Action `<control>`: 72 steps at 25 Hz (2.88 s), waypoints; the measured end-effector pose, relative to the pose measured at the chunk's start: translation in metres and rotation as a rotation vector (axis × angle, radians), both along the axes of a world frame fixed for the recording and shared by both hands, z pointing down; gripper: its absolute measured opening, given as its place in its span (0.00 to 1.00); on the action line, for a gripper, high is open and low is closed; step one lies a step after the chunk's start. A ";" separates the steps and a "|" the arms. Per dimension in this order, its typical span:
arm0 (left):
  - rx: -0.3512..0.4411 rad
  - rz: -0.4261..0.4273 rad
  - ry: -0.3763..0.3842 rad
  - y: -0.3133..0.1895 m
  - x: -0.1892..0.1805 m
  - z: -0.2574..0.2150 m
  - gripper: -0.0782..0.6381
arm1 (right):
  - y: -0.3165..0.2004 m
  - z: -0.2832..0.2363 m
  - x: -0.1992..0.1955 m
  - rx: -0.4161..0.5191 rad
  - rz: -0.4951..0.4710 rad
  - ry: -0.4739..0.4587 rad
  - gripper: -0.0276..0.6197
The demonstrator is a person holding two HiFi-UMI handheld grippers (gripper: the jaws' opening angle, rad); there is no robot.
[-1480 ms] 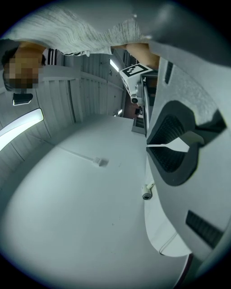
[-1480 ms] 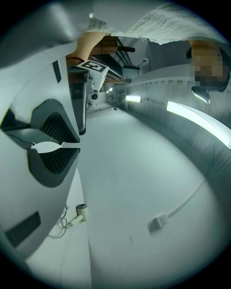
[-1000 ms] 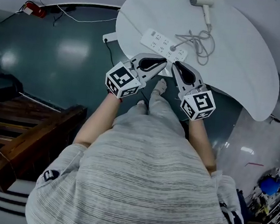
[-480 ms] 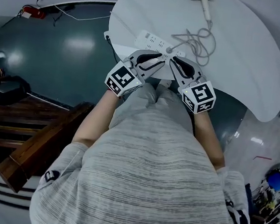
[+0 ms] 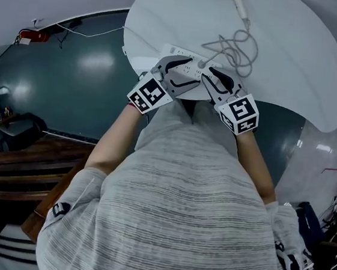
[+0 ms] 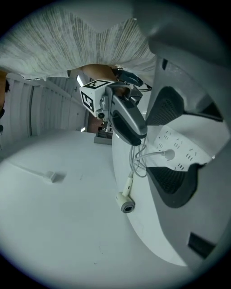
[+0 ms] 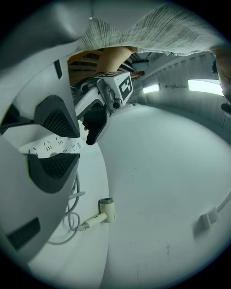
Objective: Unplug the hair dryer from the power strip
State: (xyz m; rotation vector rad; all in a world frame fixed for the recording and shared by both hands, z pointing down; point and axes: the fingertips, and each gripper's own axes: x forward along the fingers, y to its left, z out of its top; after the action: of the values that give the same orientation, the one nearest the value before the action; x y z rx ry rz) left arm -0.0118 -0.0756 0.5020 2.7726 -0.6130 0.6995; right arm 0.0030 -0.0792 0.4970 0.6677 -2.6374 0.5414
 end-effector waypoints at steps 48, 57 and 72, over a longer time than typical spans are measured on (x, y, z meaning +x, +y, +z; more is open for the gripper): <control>0.083 0.573 -0.578 -0.008 0.007 0.126 0.75 | -0.018 0.085 -0.017 -0.033 0.002 0.529 0.16; 0.054 0.564 -0.585 -0.007 0.009 0.129 0.75 | -0.018 0.084 -0.015 -0.062 0.026 0.552 0.14; 0.041 0.565 -0.601 -0.006 0.011 0.130 0.76 | -0.014 0.080 -0.013 -0.102 0.046 0.613 0.13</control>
State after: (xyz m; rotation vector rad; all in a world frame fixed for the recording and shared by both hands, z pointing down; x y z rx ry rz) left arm -0.0012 -0.0812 0.6322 2.7607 0.1028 1.6790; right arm -0.0103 -0.0930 0.5766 0.7252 -2.0146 0.3994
